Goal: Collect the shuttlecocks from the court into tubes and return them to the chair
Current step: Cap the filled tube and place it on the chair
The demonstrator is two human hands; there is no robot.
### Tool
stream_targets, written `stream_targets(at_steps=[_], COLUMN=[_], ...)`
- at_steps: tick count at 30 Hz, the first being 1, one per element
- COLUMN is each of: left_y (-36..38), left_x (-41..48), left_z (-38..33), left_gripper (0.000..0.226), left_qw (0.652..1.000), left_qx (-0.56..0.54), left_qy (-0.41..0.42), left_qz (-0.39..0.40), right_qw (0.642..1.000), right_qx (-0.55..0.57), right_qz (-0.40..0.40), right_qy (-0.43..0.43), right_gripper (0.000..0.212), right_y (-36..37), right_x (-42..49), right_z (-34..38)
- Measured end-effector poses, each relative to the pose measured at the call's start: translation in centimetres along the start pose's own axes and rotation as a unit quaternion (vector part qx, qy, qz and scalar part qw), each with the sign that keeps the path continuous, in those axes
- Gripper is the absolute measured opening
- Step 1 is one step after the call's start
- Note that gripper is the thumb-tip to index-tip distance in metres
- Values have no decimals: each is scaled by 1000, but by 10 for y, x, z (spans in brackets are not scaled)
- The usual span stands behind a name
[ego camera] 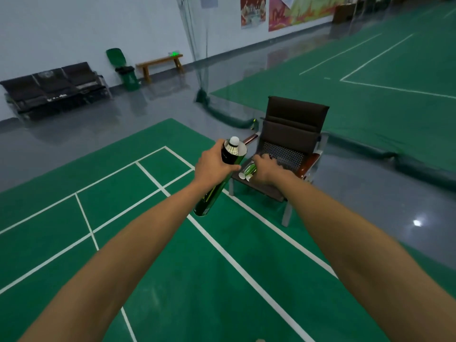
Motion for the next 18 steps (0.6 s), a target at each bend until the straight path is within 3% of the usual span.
stream_targets(at_steps=[5,10,18], left_y=[39,92,171], left_x=[104,207,384], left_z=[57,119,187], left_gripper=[61,61,65], left_qw=[998,995,984], left_qx=[31,17,0], left_qy=[-9,-26,7], left_qz=[47,100,178], right_qw=[998,995,988], right_qx=[-20,-22,4], right_qz=[45,73,71], right_qy=[33,65,137], right_gripper=[58,56,78], right_y=[21,45,40], right_x=[116,231,423], right_z=[-9,-21,-33])
Point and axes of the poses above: each hand's wrist, its own x-axis towards the middle knuckle, its own y-axis out of the palm, z = x × y, the point moved 6 cm from there along x, towards the middle knuckle, and after that the axes turned 2 degrees about y, right-handed, at the moved point
